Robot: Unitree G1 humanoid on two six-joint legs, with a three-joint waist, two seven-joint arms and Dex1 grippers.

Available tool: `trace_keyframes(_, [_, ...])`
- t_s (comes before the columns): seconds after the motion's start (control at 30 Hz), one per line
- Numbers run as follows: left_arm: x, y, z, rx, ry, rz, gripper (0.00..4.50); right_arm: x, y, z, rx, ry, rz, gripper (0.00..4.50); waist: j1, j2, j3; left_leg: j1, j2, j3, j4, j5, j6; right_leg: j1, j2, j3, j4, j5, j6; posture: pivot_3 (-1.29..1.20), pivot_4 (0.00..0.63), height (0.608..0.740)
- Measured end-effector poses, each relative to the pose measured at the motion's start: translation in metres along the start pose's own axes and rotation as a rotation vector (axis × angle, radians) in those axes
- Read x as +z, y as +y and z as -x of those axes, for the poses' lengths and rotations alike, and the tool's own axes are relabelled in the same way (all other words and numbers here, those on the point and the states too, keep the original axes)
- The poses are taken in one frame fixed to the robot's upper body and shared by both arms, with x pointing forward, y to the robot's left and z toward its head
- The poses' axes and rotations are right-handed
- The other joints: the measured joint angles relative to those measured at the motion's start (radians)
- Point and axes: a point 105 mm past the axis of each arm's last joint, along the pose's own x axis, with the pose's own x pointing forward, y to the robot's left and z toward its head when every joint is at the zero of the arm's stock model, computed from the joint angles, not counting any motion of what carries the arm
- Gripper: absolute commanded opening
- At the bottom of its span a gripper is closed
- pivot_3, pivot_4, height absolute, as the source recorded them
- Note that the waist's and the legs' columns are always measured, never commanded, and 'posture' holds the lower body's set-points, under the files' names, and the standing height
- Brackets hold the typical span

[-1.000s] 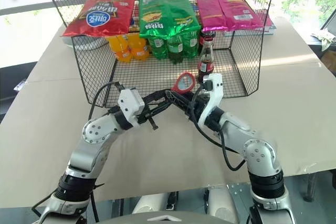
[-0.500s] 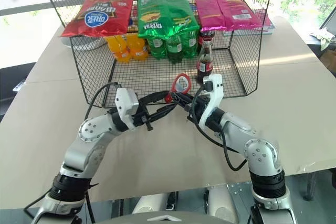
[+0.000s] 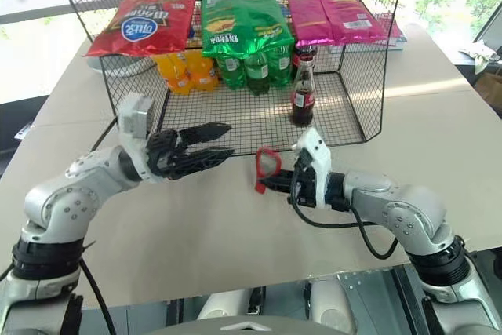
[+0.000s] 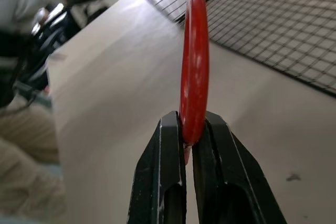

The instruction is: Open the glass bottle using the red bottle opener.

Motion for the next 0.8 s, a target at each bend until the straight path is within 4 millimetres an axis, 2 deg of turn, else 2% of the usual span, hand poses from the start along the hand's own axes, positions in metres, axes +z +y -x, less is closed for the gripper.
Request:
trace_keyframes(0.2, [-0.011,-0.006,-0.011,-0.066,0.05,0.057,3.63,0.005,0.007,-0.005,0.066,0.012,0.057,0.0,0.001,-0.001,0.0,0.0,0.001,0.0,-0.001,0.002,-0.004,0.0,-0.001,0.0,0.0,0.0,0.0,0.0,0.15,0.74])
trace_keyframes(0.3, [-0.017,-0.01,-0.012,-0.096,0.076,0.077,2.53,0.005,0.009,-0.007,0.082,0.012,0.067,0.0,0.004,-0.001,0.001,-0.001,0.0,0.0,0.0,0.002,-0.004,0.0,-0.001,0.0,0.0,0.0,0.0,0.0,0.15,0.74])
trace_keyframes(0.37, [-0.016,-0.011,-0.013,-0.112,0.082,0.081,1.51,0.005,0.009,-0.007,0.087,0.012,0.07,0.0,0.004,-0.001,0.001,-0.001,0.0,0.0,0.0,0.003,-0.005,0.0,-0.001,0.0,-0.001,0.0,0.0,0.0,0.15,0.74])
trace_keyframes(0.47, [-0.016,-0.01,-0.013,-0.115,0.092,0.08,0.24,0.005,0.011,-0.008,0.101,0.014,0.069,0.0,0.003,-0.001,0.001,-0.001,0.0,0.0,0.0,0.003,-0.005,0.0,-0.002,0.0,-0.001,0.0,0.0,0.0,0.15,0.74])
trace_keyframes(0.5, [-0.014,-0.011,-0.013,-0.128,0.081,0.075,0.11,0.003,0.013,-0.008,0.113,0.023,0.063,0.0,0.003,-0.001,0.001,-0.001,0.0,0.0,0.0,0.003,-0.005,-0.001,-0.002,0.0,-0.001,0.0,0.0,0.0,0.15,0.74])
trace_keyframes(0.7, [-0.014,-0.009,-0.014,-0.119,0.062,0.078,0.11,0.003,0.013,-0.011,0.109,0.021,0.054,0.0,0.003,-0.001,0.001,-0.001,0.0,-0.001,0.0,0.003,-0.005,0.0,-0.006,0.0,-0.001,0.0,0.0,0.0,0.15,0.74])
trace_keyframes(0.73, [-0.014,-0.009,-0.014,-0.113,0.049,0.081,0.03,0.004,0.014,-0.012,0.114,0.009,0.049,0.4,0.003,-0.001,0.001,-0.001,0.0,-0.001,0.0,0.003,-0.005,0.0,-0.006,0.0,-0.001,0.0,0.0,0.0,0.15,0.74])
trace_keyframes(0.8, [-0.015,-0.009,-0.012,-0.103,0.025,0.092,0.0,0.004,0.013,-0.012,0.11,-0.003,0.041,0.81,0.003,-0.001,0.001,-0.001,0.0,-0.001,0.0,0.003,-0.005,-0.001,-0.006,0.0,-0.001,0.0,0.0,0.0,0.15,0.74])
